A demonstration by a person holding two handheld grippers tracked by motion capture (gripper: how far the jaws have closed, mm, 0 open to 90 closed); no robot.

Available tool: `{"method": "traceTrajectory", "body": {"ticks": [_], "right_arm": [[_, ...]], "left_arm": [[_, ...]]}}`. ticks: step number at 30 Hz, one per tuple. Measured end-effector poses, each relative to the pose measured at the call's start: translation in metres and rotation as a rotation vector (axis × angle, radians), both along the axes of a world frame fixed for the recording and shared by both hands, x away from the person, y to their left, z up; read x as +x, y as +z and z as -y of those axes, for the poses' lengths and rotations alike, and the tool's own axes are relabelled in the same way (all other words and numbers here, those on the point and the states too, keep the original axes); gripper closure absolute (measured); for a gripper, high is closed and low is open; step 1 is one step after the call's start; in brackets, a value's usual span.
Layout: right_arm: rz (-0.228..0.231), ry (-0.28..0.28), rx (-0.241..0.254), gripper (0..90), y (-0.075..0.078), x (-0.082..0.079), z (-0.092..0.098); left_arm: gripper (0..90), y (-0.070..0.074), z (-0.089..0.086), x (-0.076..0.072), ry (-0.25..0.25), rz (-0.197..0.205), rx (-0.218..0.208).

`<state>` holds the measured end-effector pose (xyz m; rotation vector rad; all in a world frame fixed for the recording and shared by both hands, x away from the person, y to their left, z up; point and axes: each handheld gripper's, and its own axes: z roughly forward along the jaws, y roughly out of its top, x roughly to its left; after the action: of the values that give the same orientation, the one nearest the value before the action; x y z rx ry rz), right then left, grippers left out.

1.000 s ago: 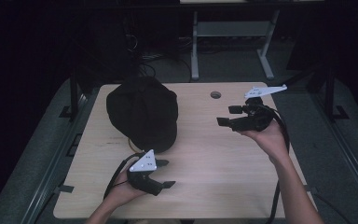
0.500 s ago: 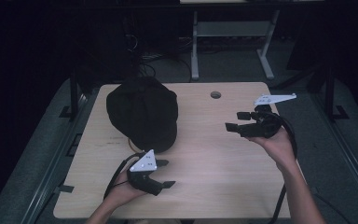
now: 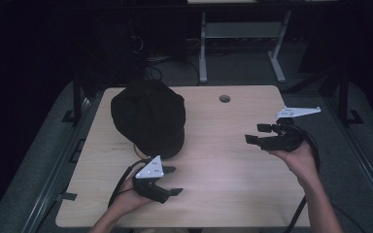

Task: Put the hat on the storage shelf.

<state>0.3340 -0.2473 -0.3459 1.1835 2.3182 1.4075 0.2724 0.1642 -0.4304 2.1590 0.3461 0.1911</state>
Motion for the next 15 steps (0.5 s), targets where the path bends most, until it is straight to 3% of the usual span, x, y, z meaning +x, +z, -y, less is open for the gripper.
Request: {"method": "traceTrajectory", "body": {"ticks": [15], "right_arm": [[-0.005, -0.062, 0.009, 25.9, -0.021, -0.021, 0.033]], "left_arm": [[26.4, -0.001, 0.002, 0.000, -0.007, 0.004, 0.014]]}}
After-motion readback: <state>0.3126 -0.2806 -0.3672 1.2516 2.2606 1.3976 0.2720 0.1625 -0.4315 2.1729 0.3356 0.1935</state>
